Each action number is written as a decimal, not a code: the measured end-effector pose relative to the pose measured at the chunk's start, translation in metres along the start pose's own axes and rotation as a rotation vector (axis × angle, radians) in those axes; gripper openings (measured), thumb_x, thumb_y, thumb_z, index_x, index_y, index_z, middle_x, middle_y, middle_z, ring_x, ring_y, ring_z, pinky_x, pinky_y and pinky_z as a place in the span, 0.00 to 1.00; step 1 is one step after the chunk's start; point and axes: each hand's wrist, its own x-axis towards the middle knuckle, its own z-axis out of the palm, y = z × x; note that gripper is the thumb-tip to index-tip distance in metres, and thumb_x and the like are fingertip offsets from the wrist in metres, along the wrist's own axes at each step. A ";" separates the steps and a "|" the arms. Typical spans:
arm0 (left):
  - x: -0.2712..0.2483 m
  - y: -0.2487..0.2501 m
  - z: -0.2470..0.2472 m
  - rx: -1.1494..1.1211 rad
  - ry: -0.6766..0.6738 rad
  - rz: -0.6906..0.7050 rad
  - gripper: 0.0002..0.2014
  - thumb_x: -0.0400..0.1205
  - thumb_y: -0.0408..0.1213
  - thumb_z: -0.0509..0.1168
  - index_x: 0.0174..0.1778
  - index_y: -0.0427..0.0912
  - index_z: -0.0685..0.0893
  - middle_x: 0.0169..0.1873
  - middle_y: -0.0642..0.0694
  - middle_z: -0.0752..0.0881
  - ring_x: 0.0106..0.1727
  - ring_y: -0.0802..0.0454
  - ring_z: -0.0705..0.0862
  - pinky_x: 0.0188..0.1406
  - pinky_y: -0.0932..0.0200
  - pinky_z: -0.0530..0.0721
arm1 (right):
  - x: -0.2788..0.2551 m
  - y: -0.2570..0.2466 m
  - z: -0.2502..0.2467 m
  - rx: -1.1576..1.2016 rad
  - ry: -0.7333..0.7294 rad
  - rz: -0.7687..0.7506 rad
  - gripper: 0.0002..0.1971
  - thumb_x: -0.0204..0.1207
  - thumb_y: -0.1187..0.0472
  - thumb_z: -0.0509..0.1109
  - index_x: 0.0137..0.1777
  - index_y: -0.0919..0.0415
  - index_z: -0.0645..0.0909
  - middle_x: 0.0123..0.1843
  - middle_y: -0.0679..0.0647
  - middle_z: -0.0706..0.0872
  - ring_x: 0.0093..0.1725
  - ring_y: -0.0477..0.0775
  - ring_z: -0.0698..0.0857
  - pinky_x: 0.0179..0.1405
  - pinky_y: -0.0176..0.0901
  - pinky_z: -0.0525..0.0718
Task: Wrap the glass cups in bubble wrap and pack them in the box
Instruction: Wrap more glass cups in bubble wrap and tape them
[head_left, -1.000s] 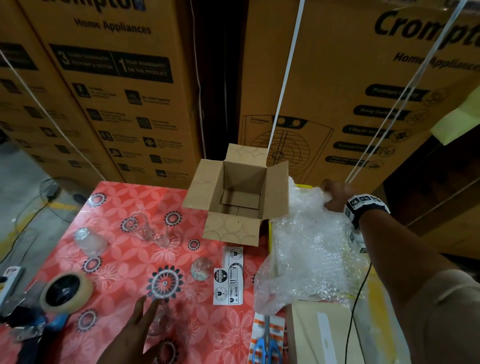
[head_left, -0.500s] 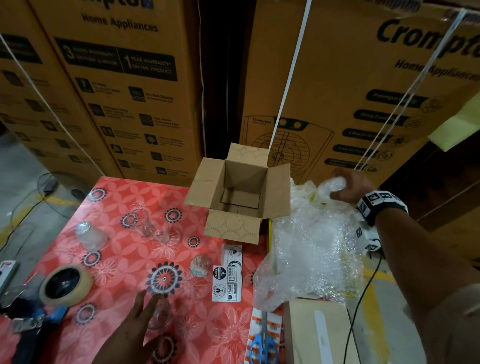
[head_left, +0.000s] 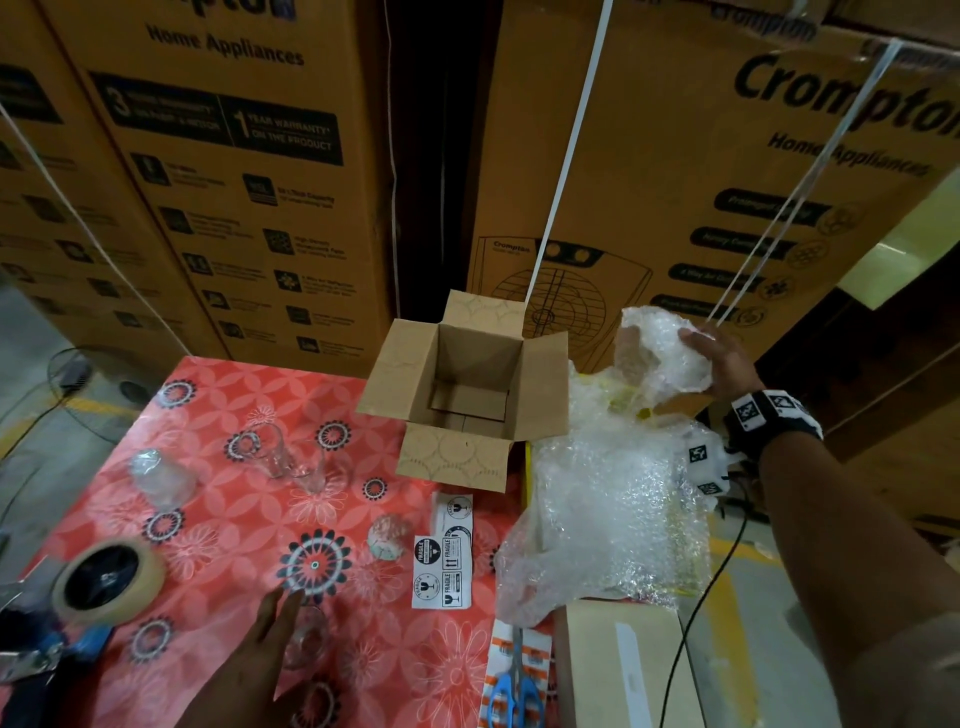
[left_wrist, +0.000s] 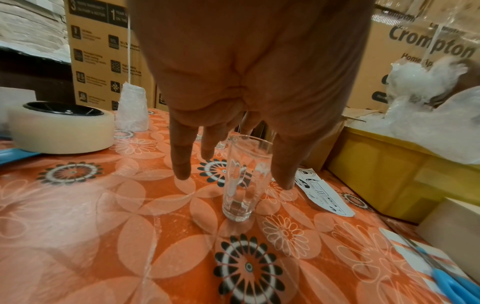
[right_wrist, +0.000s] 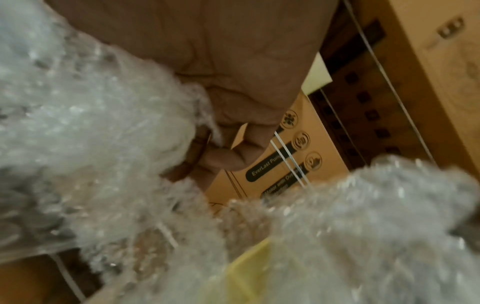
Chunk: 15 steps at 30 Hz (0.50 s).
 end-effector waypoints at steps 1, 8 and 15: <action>-0.002 0.000 0.000 0.000 -0.037 -0.004 0.71 0.54 0.56 0.94 0.91 0.39 0.64 0.86 0.33 0.71 0.65 0.41 0.92 0.58 0.57 0.87 | 0.001 0.007 -0.002 0.058 -0.024 -0.003 0.38 0.63 0.32 0.86 0.70 0.52 0.88 0.71 0.59 0.89 0.70 0.69 0.87 0.75 0.75 0.80; 0.003 0.001 -0.004 0.040 0.002 0.079 0.79 0.46 0.56 0.92 0.94 0.42 0.58 0.94 0.51 0.53 0.67 0.68 0.86 0.48 0.89 0.73 | -0.047 -0.015 0.017 0.168 -0.147 -0.043 0.39 0.62 0.62 0.93 0.75 0.54 0.83 0.70 0.63 0.89 0.66 0.68 0.91 0.64 0.70 0.89; -0.003 0.057 -0.029 0.242 0.284 0.117 0.40 0.84 0.48 0.61 0.94 0.57 0.55 0.93 0.45 0.57 0.69 0.23 0.87 0.33 0.31 0.92 | -0.090 -0.048 0.030 0.529 -0.171 0.023 0.17 0.71 0.63 0.83 0.58 0.62 0.85 0.41 0.57 0.93 0.34 0.51 0.93 0.29 0.41 0.91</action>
